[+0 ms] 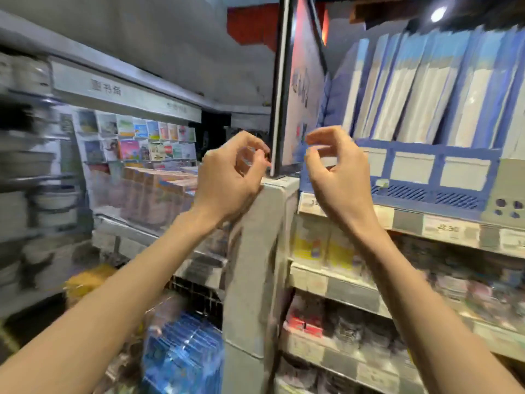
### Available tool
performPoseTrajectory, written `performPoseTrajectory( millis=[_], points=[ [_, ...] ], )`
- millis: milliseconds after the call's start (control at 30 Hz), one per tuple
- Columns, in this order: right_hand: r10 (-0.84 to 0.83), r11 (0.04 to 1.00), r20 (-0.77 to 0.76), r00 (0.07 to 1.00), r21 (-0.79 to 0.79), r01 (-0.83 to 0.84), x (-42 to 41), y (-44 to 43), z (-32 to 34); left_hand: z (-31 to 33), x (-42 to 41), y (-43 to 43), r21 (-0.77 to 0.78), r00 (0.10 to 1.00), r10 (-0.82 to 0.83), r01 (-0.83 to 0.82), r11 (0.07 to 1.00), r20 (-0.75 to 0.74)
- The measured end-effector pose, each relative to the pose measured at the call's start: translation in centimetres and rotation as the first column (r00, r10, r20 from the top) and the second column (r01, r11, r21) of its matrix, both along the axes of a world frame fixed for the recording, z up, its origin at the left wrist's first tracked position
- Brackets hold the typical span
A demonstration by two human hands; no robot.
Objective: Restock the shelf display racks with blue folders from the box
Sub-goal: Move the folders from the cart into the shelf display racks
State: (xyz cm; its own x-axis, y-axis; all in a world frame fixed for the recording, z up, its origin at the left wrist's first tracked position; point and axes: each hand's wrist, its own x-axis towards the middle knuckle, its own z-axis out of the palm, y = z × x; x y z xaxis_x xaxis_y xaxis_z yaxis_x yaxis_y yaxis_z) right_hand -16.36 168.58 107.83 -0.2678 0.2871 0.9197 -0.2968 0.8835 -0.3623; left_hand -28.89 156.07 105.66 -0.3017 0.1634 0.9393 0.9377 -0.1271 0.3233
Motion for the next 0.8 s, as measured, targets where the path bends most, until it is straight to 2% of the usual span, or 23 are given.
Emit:
performPoseTrajectory(
  millis=[200,333,533,700,800],
  points=[
    [0.209,0.972,0.035,0.977,-0.121,-0.203,-7.6,-9.4,-4.6,-4.4,-5.4,-9.8,0.033,0.993,0.047,-0.051,0.998,0.106],
    [0.354,0.915,0.066,0.933,-0.229,-0.331,-11.7,-14.6,-8.1,-7.6,-8.8,-14.9,0.020,0.979,0.121,-0.126,0.992,0.163],
    [0.479,0.856,0.164,0.862,-0.304,-0.417,-16.7,-20.4,-12.3,-12.9,-13.6,-20.2,-0.006,0.949,0.235,-0.239,0.971,0.210],
    [0.576,0.780,0.181,0.797,-0.413,-0.470,-21.9,-24.7,-15.7,-17.6,-18.4,-24.4,-0.070,0.881,0.406,-0.401,0.913,0.244],
    [0.667,0.712,0.217,0.713,-0.468,-0.524,-24.7,-27.3,-17.9,-20.2,-21.3,-27.2,-0.172,0.811,0.514,-0.485,0.858,0.279]
  ],
)
